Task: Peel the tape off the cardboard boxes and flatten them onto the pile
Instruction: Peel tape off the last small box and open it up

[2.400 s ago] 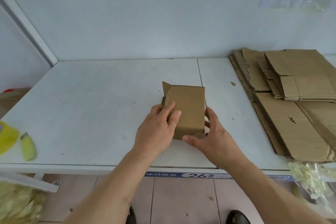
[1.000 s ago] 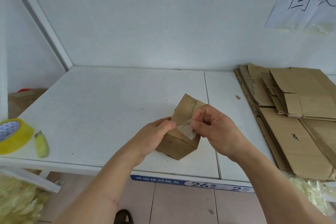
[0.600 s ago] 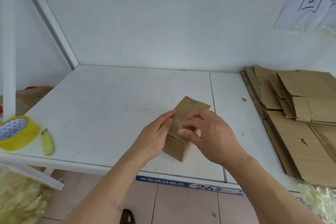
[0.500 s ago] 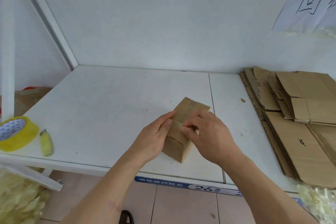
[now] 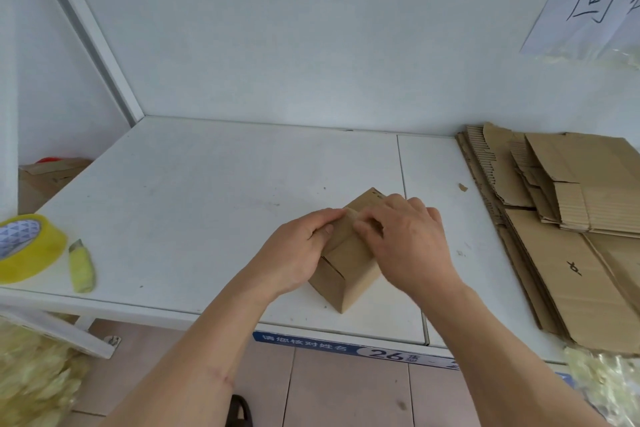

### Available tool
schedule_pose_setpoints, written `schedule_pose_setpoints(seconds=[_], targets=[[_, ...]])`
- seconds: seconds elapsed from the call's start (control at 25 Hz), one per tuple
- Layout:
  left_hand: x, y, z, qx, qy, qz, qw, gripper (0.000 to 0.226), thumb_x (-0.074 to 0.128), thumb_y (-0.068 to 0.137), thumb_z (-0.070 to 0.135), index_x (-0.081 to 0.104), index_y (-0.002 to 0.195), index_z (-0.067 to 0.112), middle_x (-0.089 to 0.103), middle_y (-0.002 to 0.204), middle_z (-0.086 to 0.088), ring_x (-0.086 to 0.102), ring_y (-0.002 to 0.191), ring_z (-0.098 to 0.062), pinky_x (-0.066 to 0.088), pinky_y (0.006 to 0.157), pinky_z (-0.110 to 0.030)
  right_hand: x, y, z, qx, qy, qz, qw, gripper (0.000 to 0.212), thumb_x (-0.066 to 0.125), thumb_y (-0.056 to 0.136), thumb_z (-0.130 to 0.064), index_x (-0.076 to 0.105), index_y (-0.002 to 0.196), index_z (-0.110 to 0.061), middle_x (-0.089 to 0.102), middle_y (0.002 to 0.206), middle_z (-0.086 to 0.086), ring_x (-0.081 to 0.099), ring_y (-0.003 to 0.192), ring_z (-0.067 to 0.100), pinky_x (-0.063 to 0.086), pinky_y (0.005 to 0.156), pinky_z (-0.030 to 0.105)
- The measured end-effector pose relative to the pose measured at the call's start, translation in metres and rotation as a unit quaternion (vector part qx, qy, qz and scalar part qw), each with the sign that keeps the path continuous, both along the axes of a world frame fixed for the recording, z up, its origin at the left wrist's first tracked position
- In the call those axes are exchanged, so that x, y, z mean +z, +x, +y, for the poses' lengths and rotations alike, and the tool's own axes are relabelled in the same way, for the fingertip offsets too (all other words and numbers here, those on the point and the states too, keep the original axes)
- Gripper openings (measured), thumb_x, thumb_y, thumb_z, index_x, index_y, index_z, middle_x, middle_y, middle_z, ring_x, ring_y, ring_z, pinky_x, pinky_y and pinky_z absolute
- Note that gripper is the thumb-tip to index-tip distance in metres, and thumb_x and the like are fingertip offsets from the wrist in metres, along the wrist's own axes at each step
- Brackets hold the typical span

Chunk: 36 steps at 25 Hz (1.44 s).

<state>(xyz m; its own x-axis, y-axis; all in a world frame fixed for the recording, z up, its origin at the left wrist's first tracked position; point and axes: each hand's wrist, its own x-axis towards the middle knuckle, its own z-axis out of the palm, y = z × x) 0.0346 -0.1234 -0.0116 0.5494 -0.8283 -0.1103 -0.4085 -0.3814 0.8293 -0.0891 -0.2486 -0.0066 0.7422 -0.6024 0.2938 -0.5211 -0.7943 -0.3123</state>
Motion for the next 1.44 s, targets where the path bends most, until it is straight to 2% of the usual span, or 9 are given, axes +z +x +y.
schedule_pose_setpoints(seconds=[0.2,0.36,0.52,0.72,1.0,1.12,1.2,1.32,1.44], targets=[[0.002,0.005,0.002,-0.031,0.015,0.015,0.999,0.036,0.039,0.105,0.024,0.053,0.134,0.041,0.051,0.132,0.026,0.045,0.124,0.002,0.031,0.094,-0.004,0.010,-0.021,-0.043,-0.089,0.094,-0.074,0.989,0.009,0.058,0.094,-0.027,0.059,0.103,-0.029,0.067,0.081,-0.012,0.061,0.084,0.017,0.030,0.089,0.031],[0.018,-0.006,-0.009,-0.019,0.080,-0.110,0.990,0.034,0.036,0.102,0.043,0.053,0.131,0.043,0.055,0.133,0.020,0.050,0.122,-0.008,0.040,0.103,-0.032,-0.009,-0.019,-0.013,-0.043,-0.054,-0.047,0.996,0.034,0.049,0.098,-0.044,0.074,0.083,-0.026,0.066,0.095,-0.005,0.057,0.088,0.024,0.028,0.088,0.033],[0.022,-0.023,-0.012,-0.052,0.136,-0.179,0.973,0.081,0.051,0.074,0.080,0.036,0.138,0.034,0.046,0.135,0.015,0.046,0.120,-0.010,0.041,0.098,-0.034,-0.016,-0.022,-0.011,0.004,-0.071,-0.058,0.996,0.033,0.049,0.096,-0.043,0.074,0.083,-0.026,0.064,0.095,-0.006,0.056,0.086,0.023,0.029,0.092,0.031],[0.016,-0.010,-0.011,-0.080,0.117,-0.123,0.982,0.091,0.074,0.065,0.069,0.030,0.140,0.039,0.043,0.133,0.016,0.044,0.120,-0.010,0.039,0.104,-0.036,0.003,-0.040,-0.052,-0.067,0.204,-0.124,0.969,0.008,0.063,0.092,-0.030,0.059,0.096,-0.035,0.065,0.078,-0.014,0.061,0.085,0.017,0.044,0.091,0.038],[0.011,-0.002,-0.014,-0.110,0.109,-0.104,0.982,0.099,0.066,0.054,0.079,0.031,0.139,0.043,0.033,0.142,0.022,0.034,0.131,-0.009,0.033,0.111,-0.040,-0.004,-0.041,-0.034,-0.076,0.025,-0.021,0.997,0.060,0.033,0.092,-0.068,0.072,0.093,-0.022,0.060,0.105,-0.006,0.054,0.101,0.019,0.029,0.099,0.033],[0.011,-0.003,-0.016,-0.102,0.097,-0.113,0.984,0.092,0.075,0.063,0.069,0.032,0.140,0.041,0.032,0.142,0.024,0.033,0.131,-0.007,0.033,0.111,-0.037,-0.009,-0.037,-0.027,-0.057,-0.032,-0.028,0.997,0.035,0.056,0.092,-0.053,0.070,0.093,-0.022,0.060,0.093,-0.004,0.058,0.089,0.020,0.029,0.092,0.030],[0.011,-0.003,-0.015,-0.105,0.090,-0.113,0.984,0.085,0.077,0.068,0.060,0.034,0.139,0.041,0.034,0.141,0.025,0.035,0.130,-0.006,0.033,0.111,-0.035,-0.005,-0.037,-0.031,-0.053,0.091,-0.090,0.990,0.013,0.060,0.093,-0.033,0.070,0.093,-0.026,0.060,0.078,-0.011,0.059,0.079,0.016,0.035,0.080,0.025],[0.014,-0.002,-0.015,-0.117,0.102,-0.093,0.984,0.079,0.078,0.070,0.056,0.035,0.135,0.043,0.035,0.138,0.028,0.035,0.129,-0.004,0.033,0.110,-0.032,0.004,-0.051,-0.054,-0.115,0.359,-0.153,0.913,0.013,0.062,0.093,-0.029,0.068,0.103,-0.023,0.066,0.074,-0.012,0.060,0.070,0.008,0.047,0.067,0.027],[0.021,-0.008,-0.022,-0.113,0.133,-0.158,0.972,0.081,0.066,0.067,0.057,0.032,0.138,0.038,0.034,0.138,0.022,0.030,0.131,-0.009,0.025,0.114,-0.034,0.004,-0.062,-0.053,-0.129,0.358,-0.110,0.918,0.028,0.054,0.097,-0.040,0.069,0.099,-0.016,0.072,0.083,-0.002,0.065,0.078,0.017,0.054,0.074,0.039]])
